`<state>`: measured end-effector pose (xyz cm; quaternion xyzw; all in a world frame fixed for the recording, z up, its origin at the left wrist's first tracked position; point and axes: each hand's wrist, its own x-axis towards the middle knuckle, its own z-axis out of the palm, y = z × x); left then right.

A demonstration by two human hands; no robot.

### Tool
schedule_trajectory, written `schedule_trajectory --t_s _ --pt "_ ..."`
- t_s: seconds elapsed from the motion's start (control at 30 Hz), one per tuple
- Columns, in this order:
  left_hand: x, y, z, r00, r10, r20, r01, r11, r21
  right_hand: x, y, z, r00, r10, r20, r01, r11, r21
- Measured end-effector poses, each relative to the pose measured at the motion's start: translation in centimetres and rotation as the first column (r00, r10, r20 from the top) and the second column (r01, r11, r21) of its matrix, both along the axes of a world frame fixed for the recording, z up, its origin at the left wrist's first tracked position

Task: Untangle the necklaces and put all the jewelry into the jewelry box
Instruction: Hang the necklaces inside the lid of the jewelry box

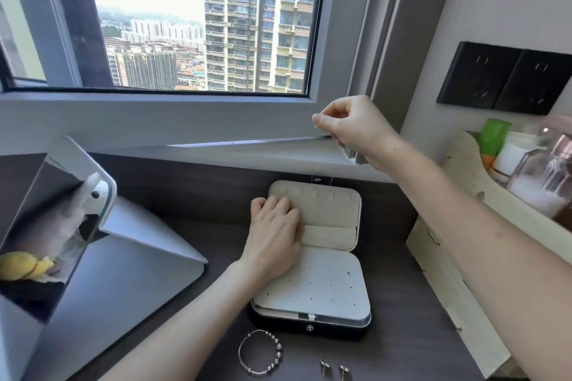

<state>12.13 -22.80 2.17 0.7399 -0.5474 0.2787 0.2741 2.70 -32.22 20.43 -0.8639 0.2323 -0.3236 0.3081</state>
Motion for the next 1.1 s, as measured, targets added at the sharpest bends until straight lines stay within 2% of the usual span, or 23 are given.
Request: schedule_trajectory --t_s 0.1,0.27,0.33,0.43,0.53,0.7,0.83,0.93,1.1 --pt "-0.2 0.2 0.1 0.999 -0.017 -0.039 0.016 0.999 -0.032 0.0 -0.2 -0.9 0.999 0.003 -0.036 -0.003 1.0 -0.01" --pt "0.0 0.2 0.0 0.997 -0.032 -0.065 0.029 0.999 -0.045 0.0 -0.5 0.0 0.997 0.006 0.082 -0.003 0.999 -0.038" --pt "0.0 0.1 -0.1 0.996 -0.028 -0.079 0.025 0.999 -0.039 -0.2 -0.4 0.1 0.999 0.025 0.025 -0.024 0.999 -0.035" --pt "0.0 0.0 0.2 0.993 -0.013 -0.114 0.007 0.999 -0.049 -0.4 -0.3 -1.0 0.987 0.066 -0.145 -0.068 0.998 -0.01" --pt "0.0 -0.2 0.6 0.983 0.004 -0.185 -0.024 0.994 -0.103 -0.5 -0.5 -3.1 0.977 0.072 -0.201 -0.078 0.997 -0.02" --pt "-0.2 -0.7 2.0 0.943 -0.024 -0.333 -0.039 0.983 -0.181 -0.8 -0.6 -6.1 0.981 0.084 -0.175 -0.087 0.996 -0.007" --pt "-0.6 -1.1 3.2 0.91 -0.126 -0.396 0.033 0.972 -0.234 -1.3 -0.3 -7.8 0.989 0.102 -0.108 -0.105 0.994 -0.026" --pt "-0.7 -1.0 3.5 0.876 -0.223 -0.428 0.099 0.951 -0.294 -1.7 -0.2 -9.0 0.99 0.119 -0.072 -0.116 0.993 0.038" --pt "-0.8 -0.7 3.2 0.837 -0.214 -0.504 0.091 0.962 -0.256 -2.4 0.1 -10.2 0.995 0.091 -0.025 -0.088 0.989 0.116"
